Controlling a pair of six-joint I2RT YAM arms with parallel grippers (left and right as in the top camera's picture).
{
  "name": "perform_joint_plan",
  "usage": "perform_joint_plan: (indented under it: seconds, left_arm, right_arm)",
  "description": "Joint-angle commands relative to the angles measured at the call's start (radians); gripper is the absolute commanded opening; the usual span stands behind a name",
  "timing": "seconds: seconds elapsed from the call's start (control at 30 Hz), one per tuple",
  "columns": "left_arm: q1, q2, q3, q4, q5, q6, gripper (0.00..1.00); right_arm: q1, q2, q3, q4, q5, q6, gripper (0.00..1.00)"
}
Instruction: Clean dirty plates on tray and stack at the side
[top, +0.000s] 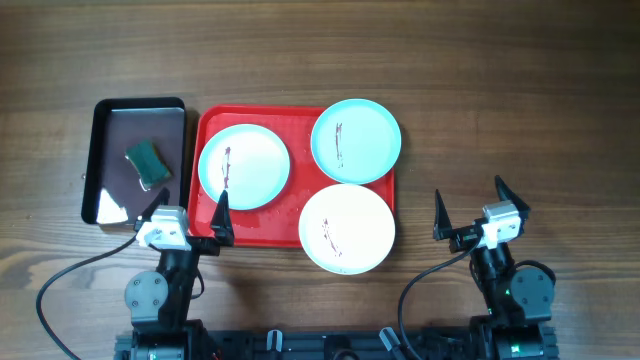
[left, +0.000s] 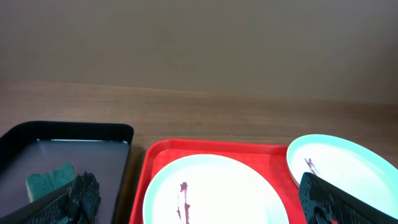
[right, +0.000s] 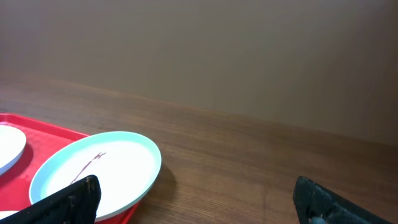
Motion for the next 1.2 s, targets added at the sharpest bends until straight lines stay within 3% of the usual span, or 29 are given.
perform_joint_plan:
  seconds: [0.0,0.27,0.4,0.53,1.07,1.17]
  left_arm:
    - [-0.006,-0.006,-0.005,-0.004,-0.003,0.019,1.00]
    - [-0.006,-0.006,-0.005,-0.004,-0.003,0.019,1.00]
    - [-0.006,-0.006,-0.005,-0.004,-0.003,0.019,1.00]
    - [-0.006,-0.006,-0.005,-0.004,-0.003,0.019,1.00]
    - [-0.006,-0.006,-0.005,-0.004,-0.006,0.019,1.00]
    - [-0.006,-0.006,-0.005,-0.004,-0.006,0.019,1.00]
  right_arm:
    - [0.000,-0.011,-0.003,0.003,0.011,-0.009,1.00]
    - [0.000,-0.011,-0.003,0.006,0.011,-0.027,1.00]
    - [0.000,-0.011,-0.003,0.003,0.011,-0.243,1.00]
    - [0.000,-0.011,-0.003,0.003,0.011,-0.345,1.00]
    - [0.000,-0.008,-0.002,0.019,-0.098,-0.307,1.00]
    - [0.000,-0.008,-0.002,0.050,-0.112,-0.225,1.00]
